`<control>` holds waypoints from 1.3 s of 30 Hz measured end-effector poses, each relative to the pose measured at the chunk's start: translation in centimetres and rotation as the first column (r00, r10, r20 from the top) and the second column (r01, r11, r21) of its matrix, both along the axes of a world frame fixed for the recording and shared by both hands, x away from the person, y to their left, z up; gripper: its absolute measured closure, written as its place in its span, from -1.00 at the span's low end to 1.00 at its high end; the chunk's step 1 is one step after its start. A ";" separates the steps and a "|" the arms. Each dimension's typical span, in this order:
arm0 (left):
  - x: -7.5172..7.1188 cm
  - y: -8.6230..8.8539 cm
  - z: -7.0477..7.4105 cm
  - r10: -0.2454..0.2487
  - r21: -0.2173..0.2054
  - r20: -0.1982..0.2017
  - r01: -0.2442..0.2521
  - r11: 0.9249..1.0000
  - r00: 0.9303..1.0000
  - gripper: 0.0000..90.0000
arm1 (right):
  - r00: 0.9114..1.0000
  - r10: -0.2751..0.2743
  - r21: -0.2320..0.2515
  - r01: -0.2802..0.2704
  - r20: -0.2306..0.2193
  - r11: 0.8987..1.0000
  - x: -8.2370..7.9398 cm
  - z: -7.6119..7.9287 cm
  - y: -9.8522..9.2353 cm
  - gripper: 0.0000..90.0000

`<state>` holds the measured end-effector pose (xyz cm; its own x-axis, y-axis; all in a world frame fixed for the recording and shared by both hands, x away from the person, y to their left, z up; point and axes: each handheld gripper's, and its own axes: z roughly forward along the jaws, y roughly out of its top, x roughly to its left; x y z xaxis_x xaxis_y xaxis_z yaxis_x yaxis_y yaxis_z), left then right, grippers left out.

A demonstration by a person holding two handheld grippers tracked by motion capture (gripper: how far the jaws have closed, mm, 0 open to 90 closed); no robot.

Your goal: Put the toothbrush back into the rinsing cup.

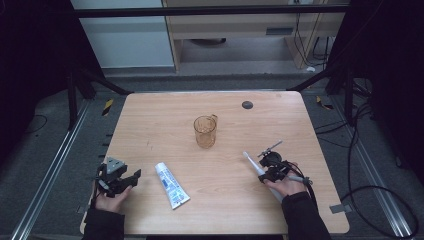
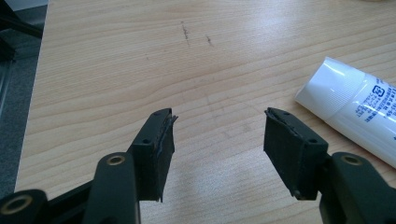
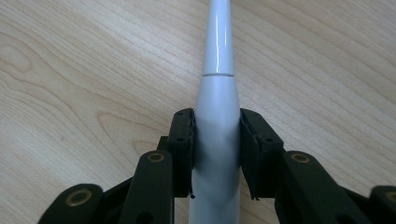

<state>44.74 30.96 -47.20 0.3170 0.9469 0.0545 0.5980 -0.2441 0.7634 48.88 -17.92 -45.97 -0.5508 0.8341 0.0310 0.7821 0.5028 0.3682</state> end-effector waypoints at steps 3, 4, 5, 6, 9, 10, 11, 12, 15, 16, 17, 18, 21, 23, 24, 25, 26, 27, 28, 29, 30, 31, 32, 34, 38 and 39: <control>0.0 0.0 0.0 0.000 0.000 0.000 0.000 1.000 1.000 -0.07 | 1.000 -0.005 0.010 0.005 0.015 1.000 -0.1 0.3 -0.2 0.49; 0.0 0.0 0.0 0.000 -0.001 0.000 0.000 1.000 1.000 -0.07 | 1.000 -0.010 0.020 0.010 0.022 1.000 -0.1 0.5 -0.2 0.49; 0.0 0.0 0.0 0.000 0.000 0.000 0.000 1.000 1.000 -0.07 | 1.000 -0.007 0.027 0.007 0.029 1.000 -0.1 0.6 -0.3 0.49; 0.0 0.0 0.0 -0.001 0.000 0.000 0.001 1.000 1.000 -0.07 | 0.999 -0.010 0.033 0.008 0.040 0.999 -0.2 0.8 -0.4 0.49; 0.0 0.0 0.0 0.001 -0.002 -0.001 -0.001 1.000 1.000 -0.07 | 0.997 -0.016 0.056 0.012 0.072 0.998 -0.3 1.5 -0.6 0.49; 0.0 0.0 0.0 0.001 -0.002 -0.001 -0.001 1.000 1.000 -0.07 | 0.997 -0.017 0.064 0.012 0.080 0.998 -0.4 1.7 -0.7 0.49; 0.0 0.0 0.0 0.001 -0.002 -0.001 -0.001 1.000 1.000 -0.07 | 0.996 -0.021 0.071 0.014 0.086 0.997 -0.5 1.9 -0.7 0.49; 0.0 0.0 0.0 -0.001 0.001 0.000 0.001 1.000 1.000 -0.07 | 0.995 -0.018 0.083 0.010 0.097 0.997 -0.5 2.1 -0.8 0.49; 0.0 0.0 0.0 -0.001 0.001 0.001 0.001 1.000 1.000 -0.07 | 0.993 -0.024 0.099 0.013 0.114 0.995 -0.7 2.6 -0.9 0.49; 0.0 0.0 0.0 -0.001 0.000 0.001 0.001 1.000 1.000 -0.07 | 0.990 -0.029 0.117 0.013 0.136 0.993 -0.8 3.0 -1.1 0.49; 0.0 0.0 0.0 0.001 -0.001 0.000 -0.001 1.000 1.000 -0.07 | 0.988 -0.033 0.129 0.014 0.148 0.992 -0.8 3.2 -1.1 0.49; 0.0 0.0 0.0 0.001 -0.001 0.000 -0.001 1.000 1.000 -0.07 | 0.988 -0.033 0.129 0.014 0.148 0.992 -0.8 3.2 -1.1 0.49; 0.0 0.0 0.1 -0.001 0.001 0.002 0.001 1.000 1.000 -0.07 | 0.983 -0.046 0.158 0.017 0.180 0.987 -1.0 3.7 -1.4 0.49; 0.0 0.0 0.1 0.001 0.000 0.003 -0.001 1.000 1.000 -0.07 | 0.974 -0.062 0.197 0.019 0.217 0.980 -1.2 4.2 -1.6 0.49; 0.0 0.0 0.0 0.002 -0.002 0.003 -0.002 1.000 1.000 -0.07 | 0.971 -0.068 0.211 0.018 0.230 0.977 -1.2 4.4 -1.7 0.49; 0.0 0.0 0.0 0.002 -0.002 0.003 -0.002 1.000 1.000 -0.07 | 0.967 -0.080 0.230 0.023 0.240 0.973 -1.3 4.6 -1.8 0.49; 0.0 0.0 0.0 0.003 -0.001 0.003 -0.003 1.000 1.000 -0.07 | 0.967 -0.080 0.230 0.023 0.240 0.973 -1.3 4.6 -1.8 0.49; 0.0 0.1 0.1 0.004 -0.002 0.004 -0.004 1.000 1.000 -0.07 | 0.961 -0.084 0.245 0.018 0.262 0.969 -1.3 4.7 -1.9 0.49; 0.0 0.1 0.1 0.004 -0.001 0.006 -0.004 1.000 1.000 -0.07 | 0.952 -0.107 0.278 0.024 0.287 0.960 -1.4 4.9 -2.1 0.49; 0.0 0.1 0.1 0.004 -0.001 0.006 -0.004 1.000 1.000 -0.07 | 0.952 -0.107 0.278 0.024 0.287 0.960 -1.4 4.9 -2.1 0.49; 0.0 0.0 0.1 0.005 -0.001 0.006 -0.005 1.000 1.000 -0.07 | 0.939 -0.131 0.308 0.028 0.319 0.951 -1.4 5.2 -2.2 0.49; -0.1 0.0 0.1 0.005 -0.002 0.009 -0.005 1.000 1.000 -0.07 | 0.932 -0.141 0.321 0.028 0.334 0.947 -1.4 5.3 -2.3 0.49; -0.1 0.0 0.1 0.005 -0.002 0.010 -0.005 1.000 1.000 -0.07 | 0.925 -0.151 0.331 0.029 0.349 0.943 -1.4 5.5 -2.3 0.49; -0.1 0.0 0.1 0.006 -0.002 0.010 -0.006 1.000 1.000 -0.07 | 0.909 -0.174 0.345 0.036 0.378 0.938 -1.4 5.7 -2.3 0.49; -0.1 0.1 0.1 0.008 -0.003 0.012 -0.008 1.000 1.000 -0.07 | 0.875 -0.222 0.385 0.045 0.429 0.922 -1.3 6.1 -2.3 0.49; -0.1 0.1 0.1 0.008 -0.004 0.013 -0.008 1.000 1.000 -0.07 | 0.865 -0.231 0.389 0.045 0.446 0.920 -1.3 6.3 -2.2 0.49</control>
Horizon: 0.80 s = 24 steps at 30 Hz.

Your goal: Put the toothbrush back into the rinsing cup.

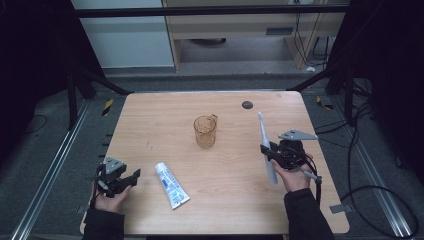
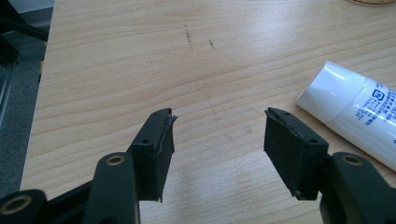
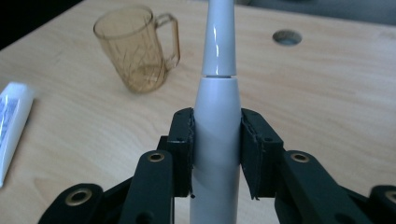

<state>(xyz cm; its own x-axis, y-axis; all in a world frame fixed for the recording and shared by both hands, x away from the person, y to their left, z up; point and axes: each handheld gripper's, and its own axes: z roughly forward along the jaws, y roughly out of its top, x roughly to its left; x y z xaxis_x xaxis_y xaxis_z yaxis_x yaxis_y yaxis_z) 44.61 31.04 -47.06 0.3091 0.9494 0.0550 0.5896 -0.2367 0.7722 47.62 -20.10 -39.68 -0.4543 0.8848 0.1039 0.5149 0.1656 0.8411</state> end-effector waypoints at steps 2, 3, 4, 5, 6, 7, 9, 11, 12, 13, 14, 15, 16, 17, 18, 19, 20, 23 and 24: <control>0.0 0.0 0.0 0.000 0.000 0.000 0.000 1.000 1.000 -0.08 | 0.999 -0.016 0.021 0.016 0.032 1.000 0.1 0.3 0.3 0.49; 0.0 0.0 0.0 0.000 -0.001 0.000 0.000 1.000 1.000 -0.08 | 0.999 -0.022 0.032 0.021 0.048 0.999 0.3 0.5 0.5 0.49; 0.0 0.0 0.0 0.000 -0.001 0.000 0.000 1.000 1.000 -0.08 | 0.998 -0.026 0.045 0.023 0.063 0.999 0.4 0.7 0.7 0.49; 0.0 0.0 0.0 0.000 -0.001 0.000 0.000 1.000 1.000 -0.08 | 0.998 -0.026 0.045 0.023 0.063 0.999 0.4 0.7 0.7 0.49; 0.0 0.0 0.0 0.000 -0.001 0.001 0.000 1.000 1.000 -0.08 | 0.997 -0.031 0.058 0.027 0.075 0.998 0.5 0.9 0.9 0.49; 0.0 0.0 0.0 0.000 -0.002 0.000 0.000 1.000 1.000 -0.08 | 0.993 -0.049 0.068 0.042 0.104 0.997 0.8 1.2 1.3 0.49; 0.0 0.0 0.0 -0.001 -0.003 0.000 0.001 1.000 1.000 -0.08 | 0.990 -0.066 0.092 0.055 0.124 0.994 1.0 1.4 1.8 0.49; 0.0 0.0 0.0 -0.002 -0.003 0.000 0.002 1.000 1.000 -0.08 | 0.986 -0.077 0.106 0.062 0.145 0.992 1.3 1.6 2.2 0.49; 0.0 0.0 0.0 -0.002 -0.003 0.000 0.002 1.000 1.000 -0.08 | 0.985 -0.080 0.115 0.063 0.153 0.991 1.4 1.8 2.4 0.49; 0.0 0.0 0.0 -0.002 -0.003 0.000 0.002 1.000 1.000 -0.08 | 0.985 -0.080 0.115 0.063 0.153 0.991 1.4 1.8 2.4 0.49; 0.0 0.0 0.0 -0.002 -0.003 0.000 0.002 1.000 1.000 -0.08 | 0.981 -0.090 0.130 0.068 0.174 0.989 1.7 2.0 2.8 0.49; 0.0 0.1 0.0 -0.001 -0.003 0.000 0.001 1.000 1.000 -0.08 | 0.978 -0.096 0.137 0.071 0.185 0.988 1.9 2.1 3.0 0.49; 0.0 0.1 0.0 -0.001 -0.003 0.000 0.001 1.000 1.000 -0.08 | 0.976 -0.100 0.143 0.073 0.195 0.987 2.0 2.1 3.2 0.49; 0.0 0.1 0.0 0.000 -0.004 0.000 0.000 1.000 1.000 -0.08 | 0.974 -0.103 0.150 0.074 0.201 0.986 2.2 2.2 3.5 0.49; 0.0 0.1 0.0 -0.001 -0.004 0.000 0.001 1.000 1.000 -0.08 | 0.974 -0.104 0.153 0.073 0.202 0.986 2.4 2.2 3.7 0.49; 0.0 0.1 0.0 -0.001 -0.004 0.000 0.001 1.000 1.000 -0.08 | 0.974 -0.104 0.153 0.073 0.202 0.986 2.4 2.2 3.7 0.49; 0.0 0.1 0.0 -0.001 -0.003 0.000 0.001 1.000 1.000 -0.08 | 0.971 -0.106 0.158 0.073 0.212 0.985 2.7 2.3 4.2 0.49; 0.0 0.1 0.0 -0.001 -0.003 -0.001 0.001 1.000 1.000 -0.08 | 0.967 -0.111 0.167 0.073 0.231 0.983 3.2 2.4 5.0 0.49; 0.0 0.1 0.0 -0.001 -0.003 -0.001 0.001 1.000 1.000 -0.08 | 0.967 -0.111 0.167 0.073 0.231 0.983 3.2 2.4 5.0 0.49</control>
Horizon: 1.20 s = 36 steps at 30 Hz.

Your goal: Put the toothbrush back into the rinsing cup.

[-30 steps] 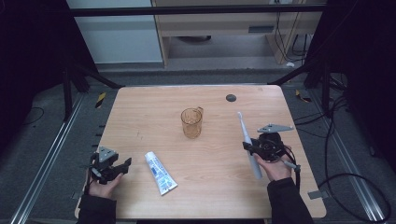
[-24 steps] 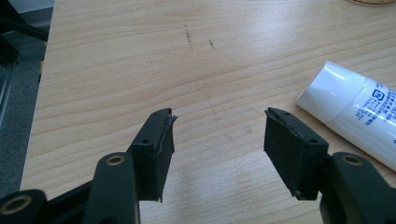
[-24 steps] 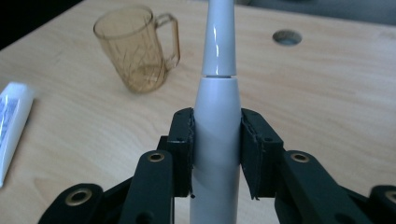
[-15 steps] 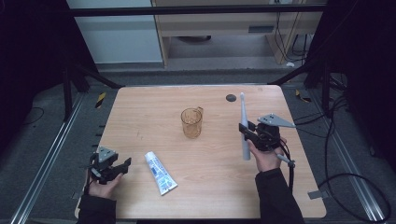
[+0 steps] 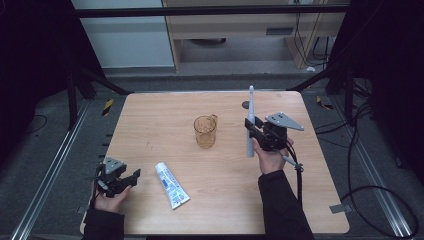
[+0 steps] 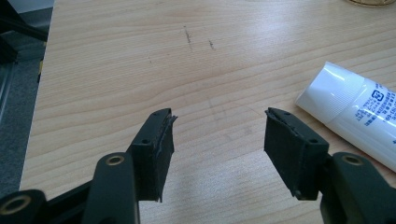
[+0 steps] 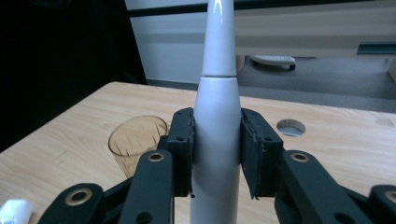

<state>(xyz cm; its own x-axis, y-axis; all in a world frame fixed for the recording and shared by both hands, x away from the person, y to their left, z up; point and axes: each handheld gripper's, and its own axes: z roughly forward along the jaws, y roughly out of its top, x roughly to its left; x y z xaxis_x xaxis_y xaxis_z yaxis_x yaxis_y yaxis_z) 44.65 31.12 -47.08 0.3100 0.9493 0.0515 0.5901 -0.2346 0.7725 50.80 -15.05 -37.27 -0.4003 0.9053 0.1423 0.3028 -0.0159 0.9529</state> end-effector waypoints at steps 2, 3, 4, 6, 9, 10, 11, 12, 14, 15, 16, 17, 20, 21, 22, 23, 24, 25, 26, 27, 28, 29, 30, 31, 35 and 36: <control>0.0 0.0 0.0 0.000 -0.001 -0.001 0.000 1.000 1.000 -0.08 | 1.000 -0.002 0.013 0.002 0.019 1.000 0.5 0.1 0.8 0.49; 0.0 0.0 0.0 0.000 -0.001 -0.001 0.000 1.000 1.000 -0.08 | 1.000 -0.002 0.013 0.002 0.019 1.000 0.5 0.1 0.8 0.49; 0.0 0.0 0.0 0.001 -0.003 0.000 -0.001 1.000 1.000 -0.08 | 0.999 -0.006 0.024 0.005 0.037 1.000 0.9 0.2 1.3 0.49; 0.0 0.0 0.0 0.002 -0.005 0.001 -0.002 1.000 1.000 -0.08 | 0.999 -0.010 0.028 0.009 0.047 1.000 1.1 0.3 1.6 0.49; 0.0 0.0 0.0 0.001 -0.005 0.001 -0.001 1.000 1.000 -0.08 | 0.997 -0.013 0.035 0.011 0.070 0.999 1.6 0.5 2.4 0.49; 0.0 0.0 0.0 0.000 -0.005 0.001 0.000 1.000 1.000 -0.08 | 0.997 -0.012 0.041 0.009 0.080 0.999 1.9 0.8 2.9 0.49; 0.0 0.0 0.0 0.000 -0.005 0.001 0.000 1.000 1.000 -0.08 | 0.997 -0.012 0.041 0.009 0.080 0.999 1.9 0.8 2.9 0.49; 0.0 0.0 0.0 0.000 -0.006 0.001 0.000 1.000 1.000 -0.08 | 0.996 -0.013 0.047 0.009 0.087 0.999 2.1 0.9 3.1 0.49; 0.0 0.0 0.0 0.000 -0.006 0.000 0.000 1.000 1.000 -0.08 | 0.995 -0.012 0.052 0.007 0.095 0.999 2.5 1.2 3.5 0.49; 0.0 0.1 0.0 0.000 -0.007 0.001 0.000 1.000 1.000 -0.08 | 0.994 -0.013 0.056 0.007 0.106 0.998 2.8 1.4 3.9 0.49; 0.0 0.1 0.0 -0.001 -0.006 0.001 0.001 1.000 1.000 -0.08 | 0.994 -0.014 0.057 0.008 0.112 0.998 3.0 1.5 4.1 0.49; 0.0 0.1 0.0 -0.001 -0.006 0.001 0.001 1.000 1.000 -0.08 | 0.994 -0.014 0.057 0.008 0.112 0.998 3.0 1.5 4.1 0.49; 0.0 0.1 0.0 0.000 -0.008 -0.001 0.000 1.000 1.000 -0.08 | 0.990 -0.020 0.068 0.011 0.140 0.998 3.7 1.8 4.7 0.49; 0.0 0.1 0.0 0.000 -0.008 -0.001 0.000 1.000 1.000 -0.08 | 0.989 -0.022 0.073 0.012 0.143 0.997 3.8 1.8 4.9 0.49; 0.0 0.1 0.0 0.000 -0.008 -0.001 0.000 1.000 1.000 -0.08 | 0.989 -0.022 0.073 0.012 0.143 0.997 3.8 1.8 4.9 0.49; 0.0 0.1 0.0 0.001 -0.007 -0.002 -0.001 1.000 1.000 -0.08 | 0.989 -0.025 0.078 0.014 0.146 0.997 4.0 1.8 5.1 0.49; 0.0 0.1 0.0 0.002 -0.009 -0.002 -0.002 1.000 1.000 -0.08 | 0.988 -0.030 0.085 0.017 0.154 0.996 4.3 1.8 5.4 0.49; 0.0 0.1 0.0 0.001 -0.009 -0.002 -0.002 1.000 1.000 -0.08 | 0.987 -0.033 0.087 0.019 0.156 0.996 4.5 1.7 5.5 0.49; 0.0 0.1 0.0 0.001 -0.009 -0.002 -0.002 1.000 1.000 -0.08 | 0.987 -0.033 0.087 0.019 0.156 0.996 4.5 1.7 5.5 0.49; 0.0 0.1 0.0 0.001 -0.009 -0.001 -0.001 1.000 1.000 -0.08 | 0.987 -0.034 0.088 0.021 0.154 0.996 4.9 1.6 5.8 0.49; 0.0 0.1 0.0 0.000 -0.009 -0.001 0.000 1.000 1.000 -0.08 | 0.987 -0.034 0.088 0.021 0.154 0.996 4.9 1.6 5.8 0.49; 0.0 0.1 0.0 -0.001 -0.008 0.000 0.001 1.000 1.000 -0.08 | 0.987 -0.035 0.094 0.021 0.158 0.995 5.3 1.4 6.0 0.49; 0.0 0.1 0.0 -0.001 -0.008 0.000 0.001 1.000 1.000 -0.08 | 0.987 -0.035 0.094 0.021 0.158 0.995 5.3 1.4 6.0 0.49; 0.0 0.0 0.0 -0.002 -0.007 -0.001 0.002 1.000 1.000 -0.08 | 0.986 -0.037 0.102 0.020 0.164 0.995 5.6 1.3 6.2 0.49; 0.0 0.1 -0.1 -0.001 -0.009 -0.001 0.001 1.000 1.000 -0.08 | 0.984 -0.042 0.119 0.022 0.173 0.993 6.0 1.2 6.7 0.49; 0.0 0.1 -0.1 -0.001 -0.009 -0.001 0.001 1.000 1.000 -0.08 | 0.984 -0.043 0.119 0.022 0.173 0.993 6.1 1.1 6.8 0.49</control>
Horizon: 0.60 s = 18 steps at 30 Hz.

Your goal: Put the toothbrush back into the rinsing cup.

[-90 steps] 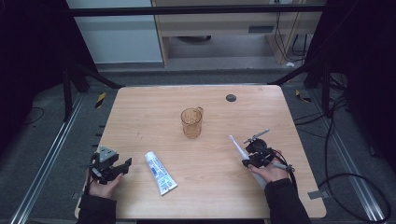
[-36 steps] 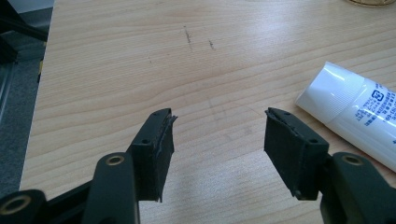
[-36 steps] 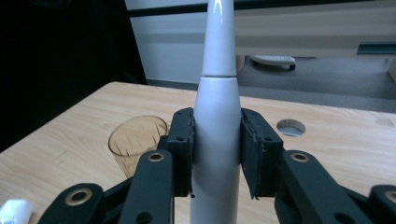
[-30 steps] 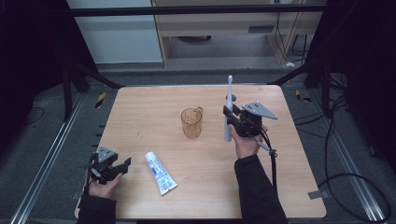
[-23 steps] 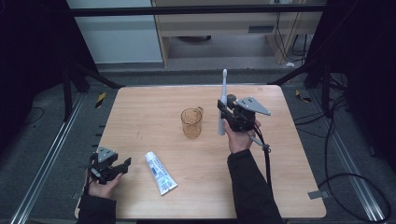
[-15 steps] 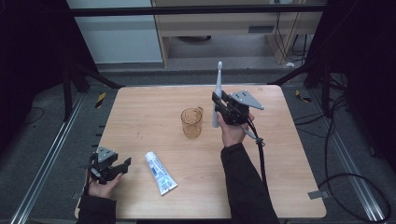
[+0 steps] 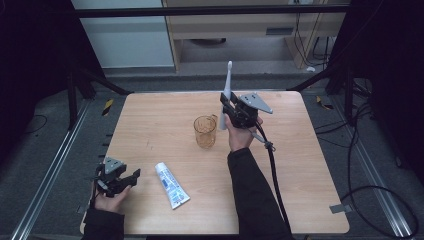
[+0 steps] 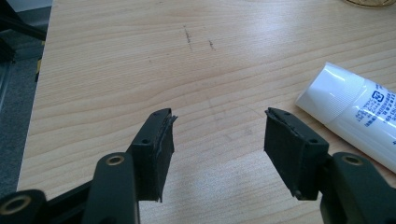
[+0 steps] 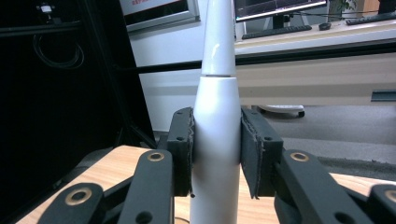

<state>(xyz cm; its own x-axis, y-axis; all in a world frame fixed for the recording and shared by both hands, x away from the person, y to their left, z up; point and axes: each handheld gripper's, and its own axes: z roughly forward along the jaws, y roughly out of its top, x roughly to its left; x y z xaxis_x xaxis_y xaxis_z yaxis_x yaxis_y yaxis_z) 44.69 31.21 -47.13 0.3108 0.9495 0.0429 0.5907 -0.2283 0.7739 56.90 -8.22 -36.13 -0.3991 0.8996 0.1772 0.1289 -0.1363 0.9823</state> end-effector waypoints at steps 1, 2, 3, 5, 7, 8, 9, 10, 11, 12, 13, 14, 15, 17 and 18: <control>0.0 0.0 0.0 -0.001 0.000 0.000 0.001 1.000 1.000 -0.08 | 1.000 0.000 -0.001 0.000 0.003 1.000 0.1 0.0 0.1 0.49; 0.0 0.0 0.0 -0.002 0.001 -0.001 0.002 1.000 1.000 -0.08 | 1.000 -0.001 0.001 0.001 0.003 1.000 0.2 -0.1 0.3 0.49; 0.0 0.0 0.0 -0.002 0.001 -0.001 0.002 1.000 1.000 -0.08 | 1.000 0.001 0.004 -0.001 0.005 1.000 0.3 -0.1 0.4 0.49; 0.0 0.0 0.0 -0.003 0.001 -0.001 0.003 1.000 1.000 -0.08 | 1.000 0.003 0.006 -0.003 0.010 1.000 0.4 -0.1 0.5 0.49; 0.0 0.0 0.0 -0.002 0.000 -0.001 0.002 1.000 1.000 -0.08 | 1.000 0.003 0.010 -0.003 0.015 1.000 0.5 0.0 0.8 0.49; 0.0 0.0 0.0 -0.002 0.000 -0.001 0.002 1.000 1.000 -0.08 | 1.000 0.003 0.007 -0.003 0.019 1.000 0.6 0.0 1.0 0.49; 0.0 0.0 0.0 -0.002 -0.001 -0.001 0.002 1.000 1.000 -0.08 | 1.000 0.003 0.005 -0.003 0.020 1.000 0.7 0.1 1.2 0.49; 0.0 0.0 0.0 -0.002 -0.001 -0.001 0.002 1.000 1.000 -0.08 | 1.000 0.002 0.006 -0.002 0.022 1.000 0.8 0.1 1.3 0.49; 0.0 0.0 0.0 -0.003 -0.001 -0.001 0.003 1.000 1.000 -0.08 | 1.000 0.002 0.006 -0.002 0.022 1.000 0.8 0.1 1.3 0.49; 0.0 0.0 0.0 -0.003 0.000 -0.001 0.003 1.000 1.000 -0.08 | 1.000 0.001 0.008 -0.001 0.028 1.000 1.0 0.1 1.6 0.49; 0.0 0.0 0.0 -0.004 0.000 -0.002 0.004 1.000 1.000 -0.08 | 1.000 0.003 0.011 -0.003 0.027 1.000 1.0 0.1 1.7 0.49; 0.0 0.0 0.0 -0.004 0.000 -0.002 0.004 1.000 1.000 -0.08 | 1.000 0.003 0.011 -0.003 0.027 1.000 1.0 0.1 1.7 0.49; 0.0 0.0 0.0 -0.004 0.000 -0.002 0.004 1.000 1.000 -0.08 | 1.000 0.003 0.013 -0.003 0.031 1.000 1.1 0.1 1.8 0.49; 0.0 0.0 0.0 -0.004 0.000 -0.002 0.004 1.000 1.000 -0.08 | 0.999 0.003 0.012 -0.003 0.033 1.000 1.2 0.1 2.0 0.49; 0.0 0.0 0.0 -0.004 0.000 -0.002 0.004 1.000 1.000 -0.08 | 0.999 0.002 0.009 -0.003 0.037 1.000 1.2 0.1 2.1 0.49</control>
<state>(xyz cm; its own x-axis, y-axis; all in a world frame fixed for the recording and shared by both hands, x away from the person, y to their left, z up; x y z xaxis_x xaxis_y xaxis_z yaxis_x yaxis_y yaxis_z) 44.70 31.16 -47.15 0.3150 0.9482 0.0420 0.5912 -0.2306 0.7729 58.15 -6.09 -36.05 -0.4078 0.8971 0.1699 0.0926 -0.1444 0.9852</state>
